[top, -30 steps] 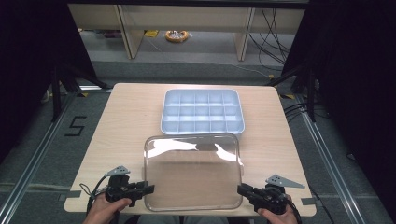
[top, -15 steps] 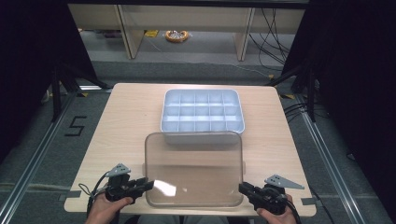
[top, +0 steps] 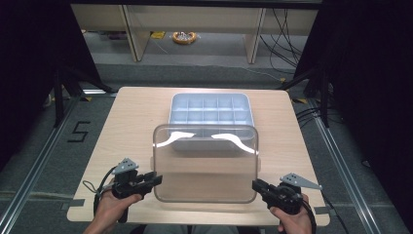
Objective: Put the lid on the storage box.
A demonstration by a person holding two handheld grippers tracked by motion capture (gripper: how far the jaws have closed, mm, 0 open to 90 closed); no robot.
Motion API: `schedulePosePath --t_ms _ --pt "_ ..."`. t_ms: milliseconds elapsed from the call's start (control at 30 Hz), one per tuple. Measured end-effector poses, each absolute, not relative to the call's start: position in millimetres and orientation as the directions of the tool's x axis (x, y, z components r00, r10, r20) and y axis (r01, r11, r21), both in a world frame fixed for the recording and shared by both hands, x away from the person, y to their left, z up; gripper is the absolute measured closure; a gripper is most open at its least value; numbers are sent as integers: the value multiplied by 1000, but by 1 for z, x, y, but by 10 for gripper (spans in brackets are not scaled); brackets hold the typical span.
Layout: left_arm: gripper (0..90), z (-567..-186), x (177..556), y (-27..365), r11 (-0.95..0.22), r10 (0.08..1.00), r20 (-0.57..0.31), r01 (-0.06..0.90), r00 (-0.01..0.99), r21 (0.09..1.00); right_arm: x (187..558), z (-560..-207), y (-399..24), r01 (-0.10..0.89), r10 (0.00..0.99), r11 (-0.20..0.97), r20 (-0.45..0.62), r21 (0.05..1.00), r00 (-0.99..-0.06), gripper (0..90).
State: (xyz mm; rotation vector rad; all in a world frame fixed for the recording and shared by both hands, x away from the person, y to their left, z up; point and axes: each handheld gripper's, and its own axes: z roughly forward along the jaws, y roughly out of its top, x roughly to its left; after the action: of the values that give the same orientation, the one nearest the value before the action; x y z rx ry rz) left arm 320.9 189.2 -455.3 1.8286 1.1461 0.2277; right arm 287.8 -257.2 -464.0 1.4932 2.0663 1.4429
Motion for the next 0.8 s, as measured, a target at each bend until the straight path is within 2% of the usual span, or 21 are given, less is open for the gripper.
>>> schedulePosePath --t_ms 67,300,433,500,567,633,800 --pt "650 -450 328 187 -130 782 -294 606 550 785 293 -459 -258 619 823 -14 361 785 -439 754" --pt "640 -427 355 176 -129 795 -263 576 547 807 328 -444 -266 581 819 -35 356 813 -449 740" --pt "637 -420 372 174 -117 798 -276 587 536 801 338 -435 -266 590 820 -70 383 804 -425 738" --pt "635 -417 379 172 -112 803 -277 590 528 800 347 -432 -267 563 825 -53 353 825 -441 738" --pt "635 -416 385 171 -103 805 -282 590 523 801 352 -427 -265 584 828 -75 377 808 -415 738" --pt "634 -414 390 171 -105 812 -275 592 515 799 364 -425 -265 554 831 -51 343 831 -438 736" --pt "635 -410 401 170 -104 819 -270 593 507 798 374 -421 -264 556 839 -45 334 830 -431 734"
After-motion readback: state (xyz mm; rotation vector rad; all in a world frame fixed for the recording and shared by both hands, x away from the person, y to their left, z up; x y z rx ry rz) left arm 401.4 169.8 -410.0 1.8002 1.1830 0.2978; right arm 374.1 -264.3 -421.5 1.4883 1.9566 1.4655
